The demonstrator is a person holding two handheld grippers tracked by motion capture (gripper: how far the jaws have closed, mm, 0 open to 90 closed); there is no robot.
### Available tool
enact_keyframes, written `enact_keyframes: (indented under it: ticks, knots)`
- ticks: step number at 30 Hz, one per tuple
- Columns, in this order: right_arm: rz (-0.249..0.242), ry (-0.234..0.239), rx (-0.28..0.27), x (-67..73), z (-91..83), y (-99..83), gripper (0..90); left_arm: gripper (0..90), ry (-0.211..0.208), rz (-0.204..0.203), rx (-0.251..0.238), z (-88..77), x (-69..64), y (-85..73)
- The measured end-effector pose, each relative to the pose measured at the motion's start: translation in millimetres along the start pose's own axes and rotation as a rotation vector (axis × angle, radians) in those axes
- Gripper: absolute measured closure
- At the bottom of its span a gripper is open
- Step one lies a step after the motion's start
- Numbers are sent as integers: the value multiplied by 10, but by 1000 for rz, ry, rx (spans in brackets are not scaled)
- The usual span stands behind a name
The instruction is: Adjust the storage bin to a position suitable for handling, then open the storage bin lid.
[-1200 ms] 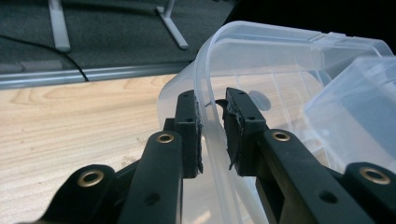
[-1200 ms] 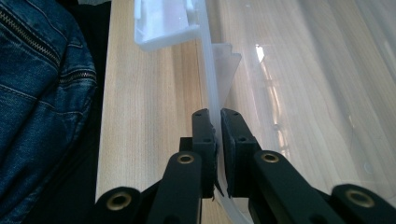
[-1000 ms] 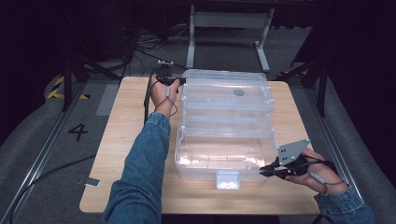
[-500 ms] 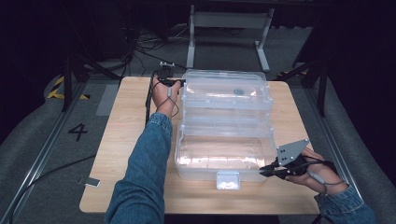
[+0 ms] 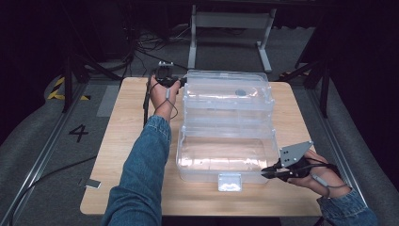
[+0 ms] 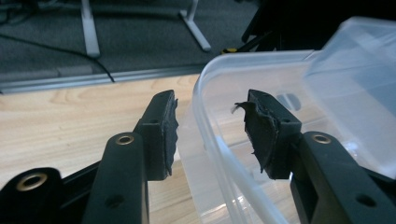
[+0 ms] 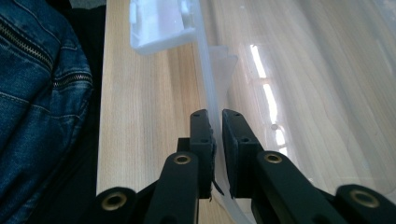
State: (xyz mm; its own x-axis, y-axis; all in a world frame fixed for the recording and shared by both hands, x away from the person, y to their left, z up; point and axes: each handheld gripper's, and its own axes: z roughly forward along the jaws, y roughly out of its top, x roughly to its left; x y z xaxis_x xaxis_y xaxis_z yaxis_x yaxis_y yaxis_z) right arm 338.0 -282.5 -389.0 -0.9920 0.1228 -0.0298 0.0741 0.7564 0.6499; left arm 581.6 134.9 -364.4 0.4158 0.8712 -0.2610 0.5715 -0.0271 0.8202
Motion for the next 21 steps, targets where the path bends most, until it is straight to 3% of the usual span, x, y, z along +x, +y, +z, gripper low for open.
enact_keyframes:
  ticks: [8, 10, 18, 21]
  knots:
    - [11, -31, -86, 16, -88, 26, 770, 498, -39, 62, -70, -531, -97, 26]
    - [14, -35, -91, 17, -104, 30, 759, 490, -46, 68, -76, -599, -111, 18]
    - [58, -82, -162, -3, -235, 27, 693, 446, -74, 159, -105, -1161, -245, -128]
    - [84, -102, -192, -20, -310, 7, 686, 435, -93, 174, -112, -1331, -272, -197]
